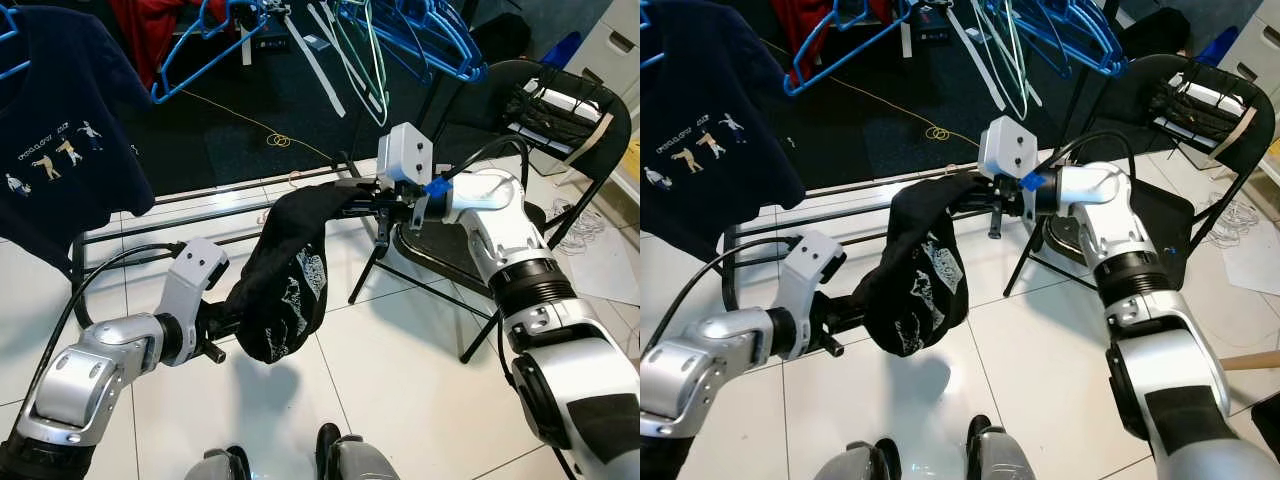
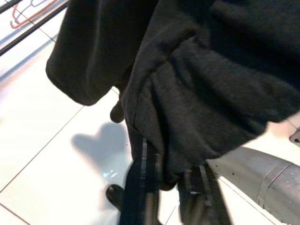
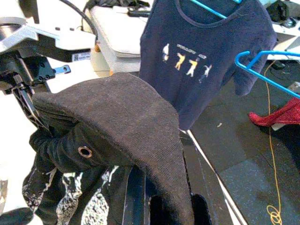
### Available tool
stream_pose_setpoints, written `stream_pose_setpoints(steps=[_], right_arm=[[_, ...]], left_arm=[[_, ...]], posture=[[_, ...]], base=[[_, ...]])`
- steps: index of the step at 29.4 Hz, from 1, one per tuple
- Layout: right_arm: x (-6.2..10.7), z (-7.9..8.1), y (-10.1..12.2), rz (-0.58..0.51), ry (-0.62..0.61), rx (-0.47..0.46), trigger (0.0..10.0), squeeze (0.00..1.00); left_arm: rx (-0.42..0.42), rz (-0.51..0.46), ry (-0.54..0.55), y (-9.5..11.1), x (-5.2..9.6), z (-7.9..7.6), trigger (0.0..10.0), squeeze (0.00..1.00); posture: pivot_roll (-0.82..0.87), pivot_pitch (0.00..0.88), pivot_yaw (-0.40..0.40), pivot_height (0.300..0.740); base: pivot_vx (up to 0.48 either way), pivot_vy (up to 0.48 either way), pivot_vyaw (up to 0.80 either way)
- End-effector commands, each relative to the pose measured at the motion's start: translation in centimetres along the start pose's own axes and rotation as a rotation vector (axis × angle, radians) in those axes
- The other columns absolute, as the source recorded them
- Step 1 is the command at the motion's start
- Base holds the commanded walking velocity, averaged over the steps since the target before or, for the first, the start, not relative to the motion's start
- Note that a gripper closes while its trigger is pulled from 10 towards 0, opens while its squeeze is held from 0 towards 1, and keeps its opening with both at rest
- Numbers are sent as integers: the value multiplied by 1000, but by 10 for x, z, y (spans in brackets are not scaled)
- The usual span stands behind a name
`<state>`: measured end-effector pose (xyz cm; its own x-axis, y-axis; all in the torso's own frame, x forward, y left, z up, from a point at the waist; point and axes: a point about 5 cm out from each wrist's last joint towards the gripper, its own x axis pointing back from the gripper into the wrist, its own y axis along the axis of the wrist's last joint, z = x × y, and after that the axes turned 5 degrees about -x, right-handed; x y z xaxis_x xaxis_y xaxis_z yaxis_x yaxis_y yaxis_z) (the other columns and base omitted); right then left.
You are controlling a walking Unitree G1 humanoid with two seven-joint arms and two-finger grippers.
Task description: Hang hanger
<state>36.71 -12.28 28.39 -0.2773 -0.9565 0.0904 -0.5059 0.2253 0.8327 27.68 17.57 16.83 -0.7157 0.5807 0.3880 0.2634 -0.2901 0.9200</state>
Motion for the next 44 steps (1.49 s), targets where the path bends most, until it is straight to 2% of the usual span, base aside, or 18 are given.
stream_pose_setpoints(steps=[1,12,20,21,22,23,26,27,28,29,31,32,33,34,35,37,40,44], right_arm=[[9,-7,5,-21,-59,4,0,0],[15,-2,-9,-43,-161,-87,0,0],[17,20,-38,-49,-304,-232,0,0],[14,31,-48,-44,-324,-273,1333,0],[14,31,-48,-44,-324,-273,1333,0],[6,57,-63,-56,-355,-373,3922,0],[3,65,-67,-64,-363,-407,3922,0],[2,70,-69,-69,-370,-427,4627,0],[2,70,-69,-69,-370,-427,4627,0],[0,77,-72,-74,-389,-451,5255,0],[0,77,-72,-74,-389,-451,5255,0],[-1,84,-74,-69,-416,-469,7765,0],[-1,84,-74,-69,-416,-469,7765,0],[-1,94,-77,-52,-449,-488,10000,0],[-1,102,-81,-28,-479,-500,10000,0],[1,107,-84,-5,-505,-511,10000,0],[9,113,-94,71,-577,-534,10000,0],[10,113,-96,85,-585,-536,10000,0]], left_arm=[[13,21,-23,-4,4,-1,0,0],[27,-4,-44,2,9,-1,0,0],[-47,-73,-35,10,16,-1,0,0],[-46,-72,-47,13,15,-5,7176,0],[-46,-72,-47,13,15,-5,7176,0],[-82,-74,-63,20,12,-13,10000,0],[-97,-83,-62,22,11,-16,10000,0],[-108,-93,-59,24,11,-17,10000,0],[-108,-93,-59,24,11,-17,10000,0],[-165,-80,-19,23,8,-13,10000,0],[-165,-80,-19,23,8,-13,10000,0],[-202,-71,36,21,6,-5,10000,0],[-202,-71,36,21,6,-5,10000,0],[-213,-28,130,17,3,8,10000,0],[-215,1,212,14,2,19,10000,0],[-210,17,261,12,2,26,10000,0],[-212,30,312,11,4,28,10000,0],[-216,27,330,11,5,29,10000,0]], posture=[[-128,272,-121,740],[-106,280,-110,740],[-70,270,-94,740],[-60,264,-85,740],[-60,264,-85,740],[-50,255,-70,740],[-50,255,-70,740],[-50,255,-70,740],[-50,255,-70,740],[-49,247,-59,740],[-49,247,-59,740],[-48,242,-55,740],[-48,242,-55,740],[-49,232,-48,740],[-47,229,-47,740],[-46,229,-45,740],[-44,222,-47,740],[-40,214,-49,740]], base=[[0,0,0],[0,0,0],[0,0,0],[0,0,0],[0,0,0],[0,0,0],[0,0,0],[0,0,0],[0,0,0],[0,0,0],[0,0,0],[0,0,0],[0,0,0],[0,0,0],[0,0,0],[0,0,0],[0,0,0],[0,0,0]])
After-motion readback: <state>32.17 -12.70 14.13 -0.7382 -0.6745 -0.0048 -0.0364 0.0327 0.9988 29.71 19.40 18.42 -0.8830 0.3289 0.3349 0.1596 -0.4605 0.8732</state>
